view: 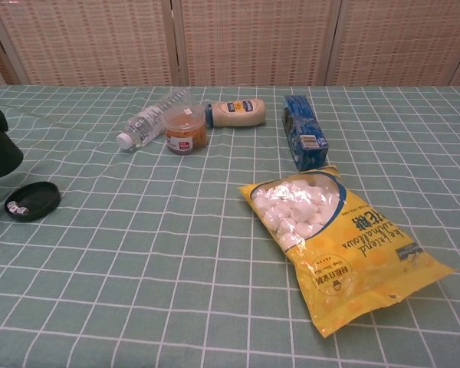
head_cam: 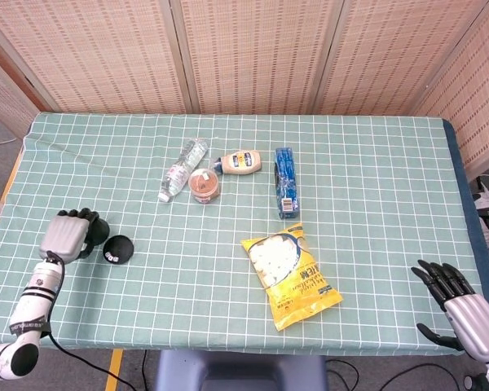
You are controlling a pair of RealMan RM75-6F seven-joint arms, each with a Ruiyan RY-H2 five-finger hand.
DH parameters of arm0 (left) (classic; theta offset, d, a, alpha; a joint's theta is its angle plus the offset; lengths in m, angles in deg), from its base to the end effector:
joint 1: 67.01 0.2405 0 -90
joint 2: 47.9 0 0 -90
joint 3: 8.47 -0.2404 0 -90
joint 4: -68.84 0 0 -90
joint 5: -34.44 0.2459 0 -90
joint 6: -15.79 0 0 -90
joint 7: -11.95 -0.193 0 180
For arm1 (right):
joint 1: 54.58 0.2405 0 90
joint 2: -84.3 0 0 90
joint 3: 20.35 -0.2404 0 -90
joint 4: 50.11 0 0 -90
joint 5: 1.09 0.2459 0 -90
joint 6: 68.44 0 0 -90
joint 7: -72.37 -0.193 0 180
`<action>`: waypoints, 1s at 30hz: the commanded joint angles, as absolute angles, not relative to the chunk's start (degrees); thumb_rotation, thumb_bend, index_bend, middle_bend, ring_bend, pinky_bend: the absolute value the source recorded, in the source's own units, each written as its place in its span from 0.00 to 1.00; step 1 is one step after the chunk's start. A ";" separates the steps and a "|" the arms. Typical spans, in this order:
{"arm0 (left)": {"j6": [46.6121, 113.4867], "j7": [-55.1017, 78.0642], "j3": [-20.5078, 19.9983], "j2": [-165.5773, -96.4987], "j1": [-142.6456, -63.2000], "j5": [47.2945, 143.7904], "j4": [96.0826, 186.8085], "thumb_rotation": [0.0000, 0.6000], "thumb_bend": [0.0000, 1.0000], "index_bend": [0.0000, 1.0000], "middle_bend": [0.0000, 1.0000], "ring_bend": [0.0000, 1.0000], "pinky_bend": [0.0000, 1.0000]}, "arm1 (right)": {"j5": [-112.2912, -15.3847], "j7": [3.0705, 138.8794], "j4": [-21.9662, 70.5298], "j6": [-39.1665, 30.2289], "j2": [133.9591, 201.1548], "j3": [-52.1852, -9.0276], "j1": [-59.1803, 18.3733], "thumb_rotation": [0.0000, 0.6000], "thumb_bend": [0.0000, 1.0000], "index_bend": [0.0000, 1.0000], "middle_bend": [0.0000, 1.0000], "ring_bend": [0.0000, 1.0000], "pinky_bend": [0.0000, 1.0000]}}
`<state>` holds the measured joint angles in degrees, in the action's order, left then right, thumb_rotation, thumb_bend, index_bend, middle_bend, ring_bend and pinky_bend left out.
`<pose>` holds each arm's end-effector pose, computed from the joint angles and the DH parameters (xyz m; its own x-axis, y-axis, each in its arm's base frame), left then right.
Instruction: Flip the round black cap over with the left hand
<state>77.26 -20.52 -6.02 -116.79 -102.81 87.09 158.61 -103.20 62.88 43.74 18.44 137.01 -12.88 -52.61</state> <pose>-0.2704 0.3789 0.0553 0.7234 0.2350 0.6492 0.6808 -0.0866 -0.7273 -0.3069 -0.1646 0.1321 0.4128 -0.1987 0.8889 -0.9052 -0.1979 0.3761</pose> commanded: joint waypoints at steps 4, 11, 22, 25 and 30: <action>72.40 -17.57 -5.19 -119.07 -102.30 82.78 151.61 1.00 0.38 0.35 0.33 0.28 0.31 | -103.36 62.62 43.46 19.07 137.26 -12.98 -52.93 1.00 0.17 0.00 0.00 0.00 0.00; 70.37 -16.66 -5.66 -120.03 -101.95 82.52 149.70 1.00 0.38 0.16 0.17 0.24 0.33 | -103.43 62.70 43.60 17.46 137.48 -12.60 -52.38 1.00 0.17 0.00 0.00 0.00 0.00; 71.51 -16.34 -5.99 -118.19 -100.74 83.62 153.19 1.00 0.38 0.00 0.00 0.00 0.27 | -104.01 62.88 43.47 17.78 137.93 -12.47 -52.43 1.00 0.17 0.00 0.00 0.00 0.00; 78.11 -11.90 -6.14 -116.66 -97.86 91.51 158.11 1.00 0.38 0.00 0.00 0.00 0.24 | -103.74 62.94 43.43 18.35 138.03 -12.74 -52.62 1.00 0.17 0.00 0.00 0.00 0.00; 101.05 7.93 -14.61 -119.03 -84.89 120.51 158.96 1.00 0.43 0.00 0.00 0.00 0.14 | -102.43 64.87 43.49 18.82 139.00 -13.56 -53.07 1.00 0.17 0.00 0.00 0.00 0.00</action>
<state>82.87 -7.53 -7.94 -117.79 -95.41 98.39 157.14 -102.70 63.73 43.54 18.71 138.51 -13.24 -52.91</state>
